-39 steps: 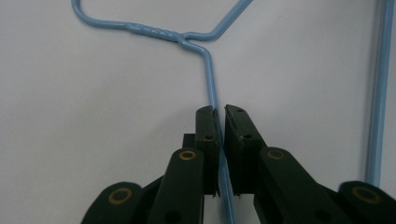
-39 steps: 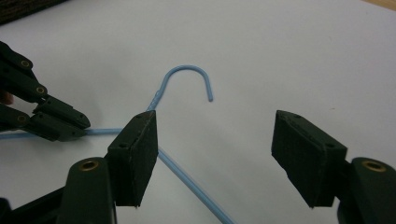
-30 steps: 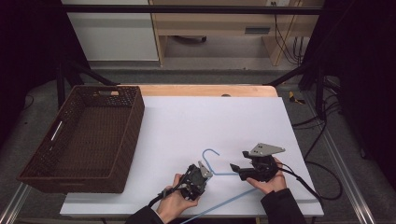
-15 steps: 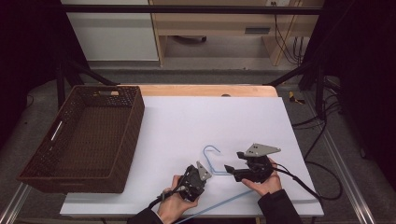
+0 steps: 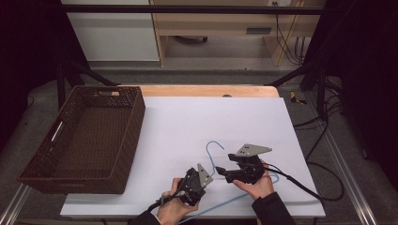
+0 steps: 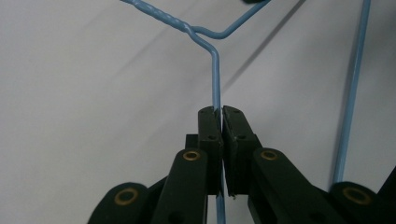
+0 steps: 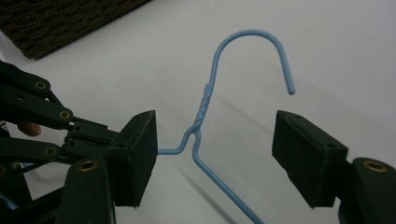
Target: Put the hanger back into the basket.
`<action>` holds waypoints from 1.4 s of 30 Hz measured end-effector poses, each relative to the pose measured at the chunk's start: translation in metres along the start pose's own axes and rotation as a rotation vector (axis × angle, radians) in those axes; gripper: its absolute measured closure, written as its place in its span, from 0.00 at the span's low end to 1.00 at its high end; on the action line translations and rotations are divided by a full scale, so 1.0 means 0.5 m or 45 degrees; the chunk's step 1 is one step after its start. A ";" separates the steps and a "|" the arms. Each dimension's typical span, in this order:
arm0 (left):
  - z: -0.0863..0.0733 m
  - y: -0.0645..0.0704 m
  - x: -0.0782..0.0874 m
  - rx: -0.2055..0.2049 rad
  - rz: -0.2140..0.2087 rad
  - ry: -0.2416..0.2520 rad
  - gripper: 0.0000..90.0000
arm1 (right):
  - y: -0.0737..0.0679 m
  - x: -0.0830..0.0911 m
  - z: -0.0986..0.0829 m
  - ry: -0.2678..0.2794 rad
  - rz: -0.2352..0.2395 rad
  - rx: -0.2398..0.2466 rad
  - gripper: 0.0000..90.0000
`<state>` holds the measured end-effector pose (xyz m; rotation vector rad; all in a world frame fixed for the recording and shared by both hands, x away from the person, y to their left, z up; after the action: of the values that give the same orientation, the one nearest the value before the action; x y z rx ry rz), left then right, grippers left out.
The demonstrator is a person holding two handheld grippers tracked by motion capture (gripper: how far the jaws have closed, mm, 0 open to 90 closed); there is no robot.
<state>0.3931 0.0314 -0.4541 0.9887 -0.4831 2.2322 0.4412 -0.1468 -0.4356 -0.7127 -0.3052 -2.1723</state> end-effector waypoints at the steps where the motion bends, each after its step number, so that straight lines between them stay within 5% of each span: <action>1: 0.000 0.001 0.001 -0.001 0.002 0.002 0.97 | -0.003 -0.005 0.002 -0.005 0.004 0.000 0.36; 12: -0.001 0.004 0.004 -0.016 0.000 0.002 0.97 | -0.011 -0.071 0.012 -0.072 -0.021 -0.051 0.51; 26: -0.002 0.005 0.003 -0.038 0.015 0.004 0.97 | -0.005 -0.088 0.012 -0.098 0.037 -0.149 0.89; 31: -0.002 0.005 0.004 -0.040 0.014 0.006 0.97 | -0.005 -0.087 0.012 -0.098 0.047 -0.174 0.91; 36: 0.000 0.002 0.005 -0.047 -0.011 0.026 0.95 | -0.006 -0.083 0.014 -0.086 0.056 -0.213 0.93; 38: 0.002 -0.003 0.007 -0.047 -0.016 0.024 0.85 | -0.007 -0.081 0.017 -0.067 0.069 -0.220 0.94; 42: 0.006 -0.014 0.004 0.018 -0.133 0.008 0.72 | -0.008 -0.077 0.018 -0.054 0.076 -0.222 0.95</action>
<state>0.3985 0.0358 -0.4499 0.9912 -0.4043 2.1478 0.4615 -0.1161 -0.4507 -0.8548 -0.1151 -2.1471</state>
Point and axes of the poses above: each handheld gripper's, and its own axes: x roughly backward along the jaws, z roughly out of its top, y roughly to its right, the point moved 2 cm from there along -x, roughly forward along the jaws, and after that the axes turned 7 degrees about x, right-handed, at the moved point
